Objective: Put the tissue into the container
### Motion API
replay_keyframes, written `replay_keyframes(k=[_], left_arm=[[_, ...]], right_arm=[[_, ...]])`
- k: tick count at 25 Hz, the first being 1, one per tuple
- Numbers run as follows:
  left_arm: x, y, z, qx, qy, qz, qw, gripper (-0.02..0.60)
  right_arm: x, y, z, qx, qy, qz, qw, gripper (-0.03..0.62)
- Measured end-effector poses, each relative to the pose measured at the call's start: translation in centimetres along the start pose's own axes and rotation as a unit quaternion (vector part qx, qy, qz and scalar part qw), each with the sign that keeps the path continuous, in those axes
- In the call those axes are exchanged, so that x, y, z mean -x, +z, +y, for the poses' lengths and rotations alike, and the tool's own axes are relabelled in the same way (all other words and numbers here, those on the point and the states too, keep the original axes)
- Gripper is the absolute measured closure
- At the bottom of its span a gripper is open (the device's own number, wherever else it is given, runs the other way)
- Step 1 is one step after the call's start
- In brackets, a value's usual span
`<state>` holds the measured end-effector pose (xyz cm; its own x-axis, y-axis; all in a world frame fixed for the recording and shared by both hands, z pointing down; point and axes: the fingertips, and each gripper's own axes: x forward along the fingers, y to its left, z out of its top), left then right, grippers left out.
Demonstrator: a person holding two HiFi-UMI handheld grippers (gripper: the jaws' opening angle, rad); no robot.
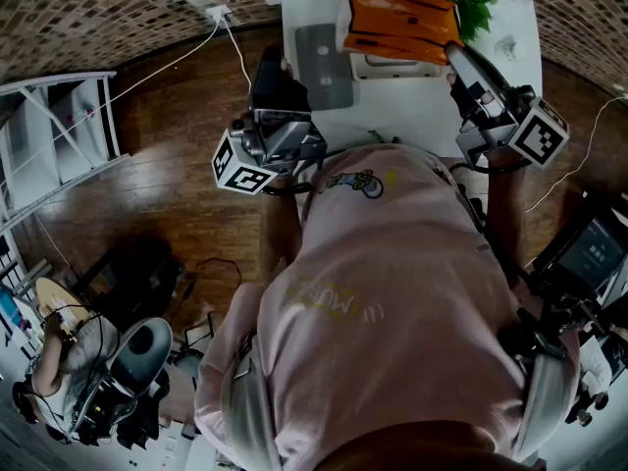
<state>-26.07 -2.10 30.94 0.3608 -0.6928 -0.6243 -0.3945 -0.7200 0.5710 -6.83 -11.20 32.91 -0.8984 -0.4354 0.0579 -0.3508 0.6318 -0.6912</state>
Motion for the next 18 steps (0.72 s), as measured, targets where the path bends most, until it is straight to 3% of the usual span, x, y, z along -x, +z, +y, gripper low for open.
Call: replay_keyframes(k=[5, 8, 10, 13, 15, 18], left_arm=[[-4.4, 0.5, -0.5, 0.052, -0.004, -0.077, 0.9957, -0.008], [-4.6, 1.4, 1.0, 0.117, -0.001, -0.133, 0.9842, -0.008], [-4.2, 2.3, 1.6, 0.149, -0.007, -0.168, 0.9745, -0.008], [-3.5, 3.7, 1.9, 0.156, -0.004, -0.2, 0.9673, -0.008], [-2.8, 4.0, 2.8, 0.172, 0.009, -0.217, 0.9608, -0.002], [-1.9, 4.3, 4.0, 0.221, 0.01, -0.252, 0.9421, 0.04]], right_arm=[[-3.7, 0.8, 7.6, -0.015, 0.055, 0.012, 0.998, 0.544], [-4.7, -0.5, 9.1, -0.04, 0.081, 0.027, 0.996, 0.545], [-5.6, -1.3, 9.5, -0.055, 0.073, 0.042, 0.995, 0.546], [-6.4, -3.4, 9.0, -0.009, 0.022, 0.069, 0.997, 0.546], [-6.3, -4.8, 9.2, 0.006, 0.013, 0.078, 0.997, 0.546], [-6.3, -5.4, 10.0, 0.029, 0.012, 0.078, 0.996, 0.545]])
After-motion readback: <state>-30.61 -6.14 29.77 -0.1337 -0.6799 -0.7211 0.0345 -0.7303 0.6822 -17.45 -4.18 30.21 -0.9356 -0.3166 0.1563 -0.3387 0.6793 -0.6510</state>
